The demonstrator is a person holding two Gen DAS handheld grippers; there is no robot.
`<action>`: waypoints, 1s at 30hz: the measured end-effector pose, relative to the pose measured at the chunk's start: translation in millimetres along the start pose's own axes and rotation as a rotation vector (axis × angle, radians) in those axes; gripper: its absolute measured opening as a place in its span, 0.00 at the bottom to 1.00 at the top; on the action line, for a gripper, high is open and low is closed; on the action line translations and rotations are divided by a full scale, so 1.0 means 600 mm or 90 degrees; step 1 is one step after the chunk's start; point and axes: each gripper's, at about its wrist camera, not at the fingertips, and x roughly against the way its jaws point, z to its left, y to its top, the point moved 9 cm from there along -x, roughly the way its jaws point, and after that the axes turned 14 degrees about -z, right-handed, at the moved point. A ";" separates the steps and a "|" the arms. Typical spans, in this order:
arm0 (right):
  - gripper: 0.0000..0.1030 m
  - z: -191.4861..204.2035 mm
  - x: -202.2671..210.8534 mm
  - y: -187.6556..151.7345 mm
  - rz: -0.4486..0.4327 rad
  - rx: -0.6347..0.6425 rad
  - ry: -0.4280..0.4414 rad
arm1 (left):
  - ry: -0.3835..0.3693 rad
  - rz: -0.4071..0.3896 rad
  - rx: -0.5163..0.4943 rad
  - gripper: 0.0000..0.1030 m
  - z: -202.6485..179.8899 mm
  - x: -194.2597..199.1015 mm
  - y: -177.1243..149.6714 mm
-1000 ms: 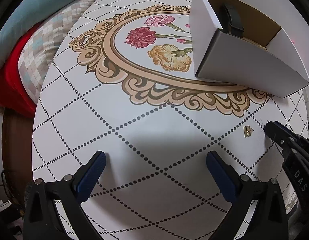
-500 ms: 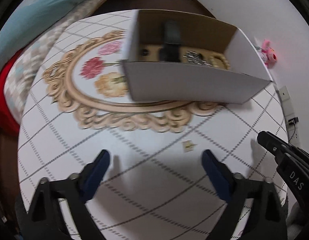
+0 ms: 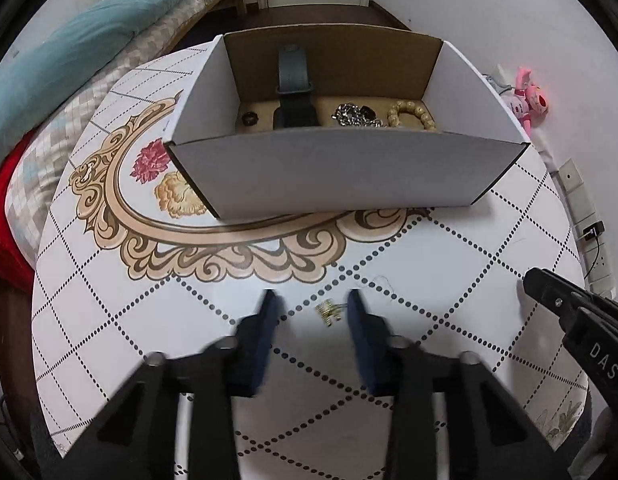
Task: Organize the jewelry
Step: 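Grasp a gold letter charm with the left tool while the right tool grasps another charm, then carry both gold charms into the box and open both tools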
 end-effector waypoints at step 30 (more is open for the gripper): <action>0.09 0.037 0.069 0.063 -0.068 -0.013 0.047 | -0.069 -0.092 0.025 0.10 -0.024 0.100 0.079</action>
